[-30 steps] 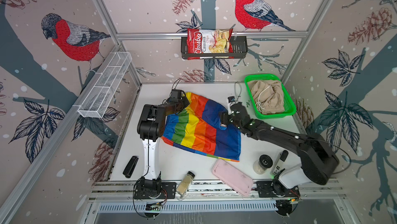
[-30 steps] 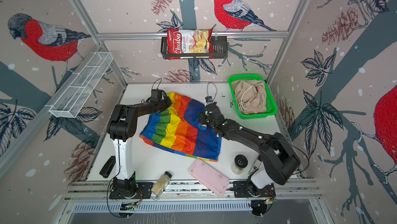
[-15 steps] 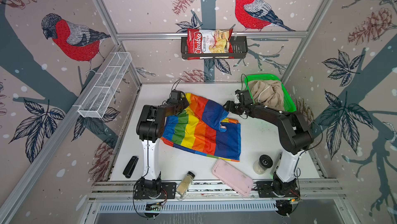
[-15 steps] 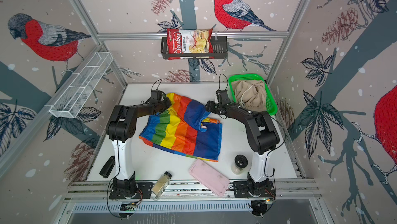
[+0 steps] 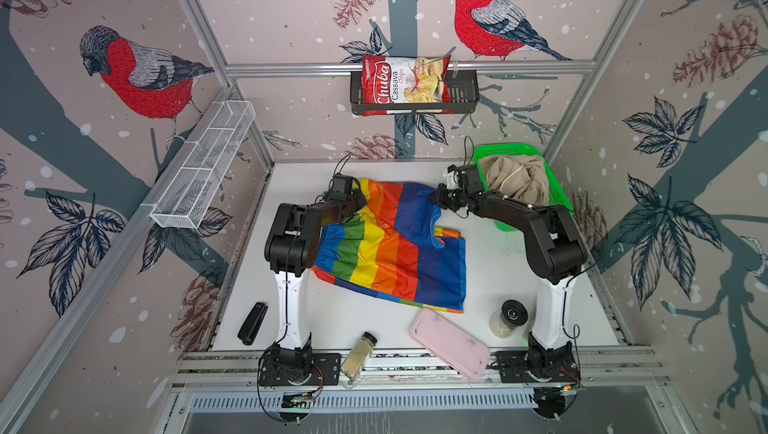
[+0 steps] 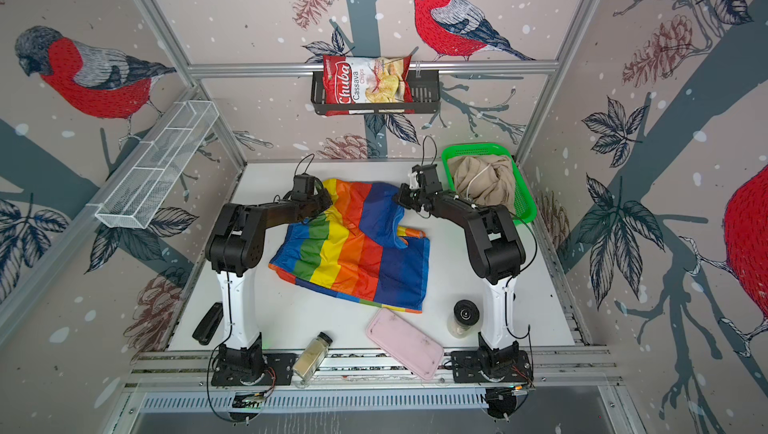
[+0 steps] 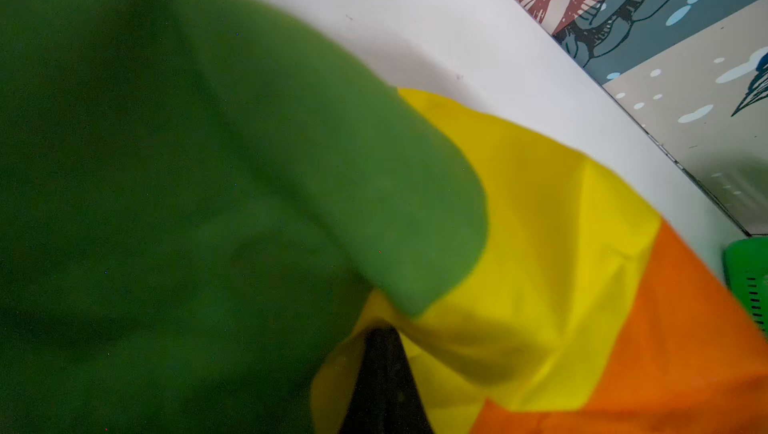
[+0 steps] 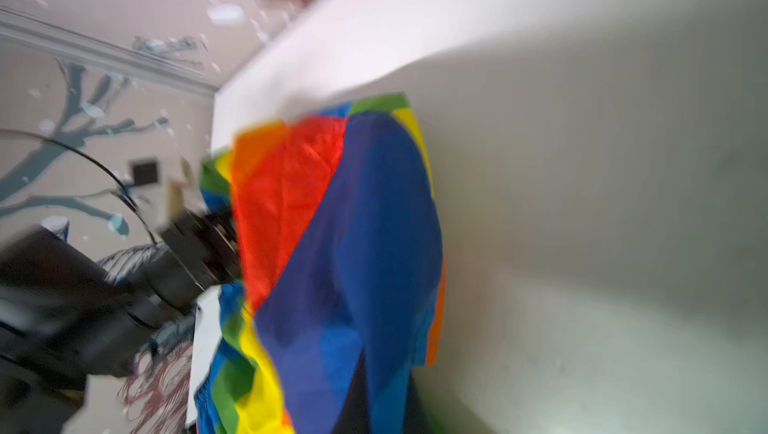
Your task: Fold and stack the shorts
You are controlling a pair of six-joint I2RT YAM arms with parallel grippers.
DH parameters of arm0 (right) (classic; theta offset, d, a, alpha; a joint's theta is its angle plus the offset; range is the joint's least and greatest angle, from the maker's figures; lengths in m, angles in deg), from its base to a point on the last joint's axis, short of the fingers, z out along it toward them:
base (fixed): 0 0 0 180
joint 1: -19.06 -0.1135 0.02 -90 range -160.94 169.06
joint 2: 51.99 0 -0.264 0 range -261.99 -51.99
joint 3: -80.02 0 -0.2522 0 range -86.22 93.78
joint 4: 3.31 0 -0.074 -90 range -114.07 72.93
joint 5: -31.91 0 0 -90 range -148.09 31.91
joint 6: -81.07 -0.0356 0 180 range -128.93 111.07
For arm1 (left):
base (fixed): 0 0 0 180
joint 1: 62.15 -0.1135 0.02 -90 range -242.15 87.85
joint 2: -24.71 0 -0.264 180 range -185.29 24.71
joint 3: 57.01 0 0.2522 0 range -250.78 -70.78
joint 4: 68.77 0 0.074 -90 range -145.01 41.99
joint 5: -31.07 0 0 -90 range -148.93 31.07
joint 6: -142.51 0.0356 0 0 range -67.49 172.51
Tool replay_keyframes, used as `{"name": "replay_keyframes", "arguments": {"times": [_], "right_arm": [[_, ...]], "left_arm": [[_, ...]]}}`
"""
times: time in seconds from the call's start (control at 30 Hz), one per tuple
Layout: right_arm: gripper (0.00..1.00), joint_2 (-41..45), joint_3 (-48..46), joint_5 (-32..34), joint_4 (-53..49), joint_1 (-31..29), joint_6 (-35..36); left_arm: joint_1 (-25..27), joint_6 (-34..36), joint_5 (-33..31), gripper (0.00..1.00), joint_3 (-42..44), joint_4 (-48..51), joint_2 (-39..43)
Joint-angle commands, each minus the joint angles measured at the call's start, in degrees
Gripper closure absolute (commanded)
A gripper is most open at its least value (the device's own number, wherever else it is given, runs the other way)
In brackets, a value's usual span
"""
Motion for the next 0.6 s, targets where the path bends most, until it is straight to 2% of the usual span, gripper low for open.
{"name": "replay_keyframes", "arguments": {"times": [0.0,0.07,0.1,0.13,0.2,0.23,0.33,0.4,0.47,0.53,0.57], "right_arm": [[1.00,3.4,5.7,12.3,-3.8,-1.3,10.3],[1.00,4.6,7.2,20.9,-4.3,-3.1,16.5],[1.00,4.7,7.6,25.7,-4.2,-4.1,20.1],[1.00,4.4,7.8,30.5,-3.7,-5.1,23.2],[1.00,2.8,7.7,36.9,-2.1,-6.2,27.5],[1.00,1.4,7.9,38.9,-1.1,-6.2,29.1],[1.00,-3.2,9.7,43.2,2.0,-5.4,32.2],[0.95,-6.9,12.7,46.9,3.3,-4.9,33.6],[0.82,-11.4,17.8,49.8,2.4,-4.3,34.8],[0.61,-16.1,24.2,52.0,-0.3,-3.6,35.2],[0.56,-17.7,26.9,52.4,-1.7,-3.3,35.1]], "left_arm": [[0.3,0.2,0.8,1.00,0.4,8.2,-0.5],[0.3,0.2,1.5,1.00,-0.5,8.3,-0.4],[0.3,0.2,2.2,0.89,-1.2,8.3,-0.3],[0.3,0.3,3.1,0.72,-1.8,8.3,-0.1],[0.3,0.3,4.7,0.47,-2.9,7.8,0.7],[0.3,0.2,5.3,0.41,-3.5,7.7,1.3],[0.3,0.1,6.9,0.35,-5.1,7.8,3.2],[0.3,0.1,7.8,0.34,-5.5,7.6,4.7],[0.3,-0.1,8.5,0.32,-5.8,7.5,6.1],[0.3,0.0,9.0,0.29,-6.1,7.7,7.6],[0.3,0.1,8.9,0.28,-6.2,8.0,8.2]]}}
